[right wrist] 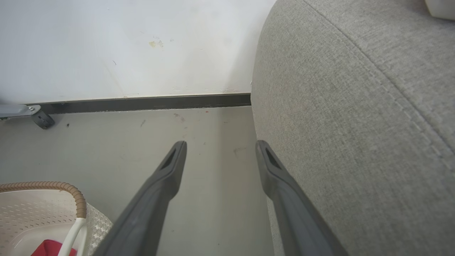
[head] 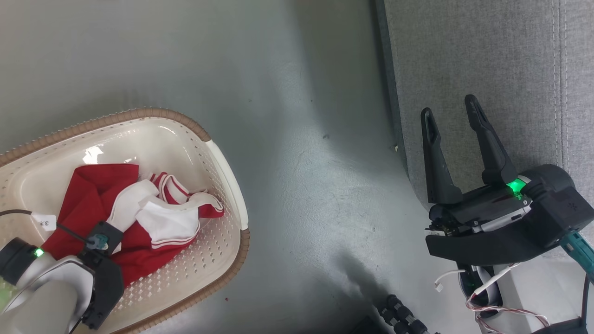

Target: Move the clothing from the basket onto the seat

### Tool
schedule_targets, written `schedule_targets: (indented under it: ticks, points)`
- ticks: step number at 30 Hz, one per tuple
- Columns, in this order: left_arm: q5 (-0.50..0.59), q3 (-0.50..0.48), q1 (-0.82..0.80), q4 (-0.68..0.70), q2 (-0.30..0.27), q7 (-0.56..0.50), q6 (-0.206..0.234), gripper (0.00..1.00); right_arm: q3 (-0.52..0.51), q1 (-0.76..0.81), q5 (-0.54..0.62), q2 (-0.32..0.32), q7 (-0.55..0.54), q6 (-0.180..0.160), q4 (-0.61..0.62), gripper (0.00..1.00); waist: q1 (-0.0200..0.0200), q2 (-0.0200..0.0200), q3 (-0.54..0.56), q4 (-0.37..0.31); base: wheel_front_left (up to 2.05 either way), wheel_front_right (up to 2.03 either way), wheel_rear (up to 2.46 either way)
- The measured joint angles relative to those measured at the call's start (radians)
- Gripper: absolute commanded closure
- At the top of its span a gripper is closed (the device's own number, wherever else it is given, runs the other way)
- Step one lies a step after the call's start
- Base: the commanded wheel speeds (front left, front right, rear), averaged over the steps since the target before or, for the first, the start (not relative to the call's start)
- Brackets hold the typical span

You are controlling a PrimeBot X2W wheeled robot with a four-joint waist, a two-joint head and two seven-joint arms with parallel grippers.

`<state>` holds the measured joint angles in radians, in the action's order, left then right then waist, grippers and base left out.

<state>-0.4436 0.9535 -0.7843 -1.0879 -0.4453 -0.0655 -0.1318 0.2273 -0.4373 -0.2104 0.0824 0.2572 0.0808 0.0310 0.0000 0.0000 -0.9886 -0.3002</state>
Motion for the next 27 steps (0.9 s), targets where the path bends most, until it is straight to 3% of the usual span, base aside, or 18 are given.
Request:
schedule_targets:
  ticks: [14,27]
  points:
    - [-0.075,0.016,-0.051,-0.003,0.045,0.086,0.000,1.00,-0.025,-0.027,0.000,-0.006,0.000,0.009,-0.061,0.00,0.0000,0.0000,0.092,0.018,0.00,0.00,0.00]
    - [-0.192,0.026,0.020,0.072,0.088,0.224,0.000,1.00,-0.063,-0.026,-0.007,-0.004,0.000,0.021,-0.131,0.00,-0.0002,0.0000,0.254,0.057,0.00,0.00,0.00]
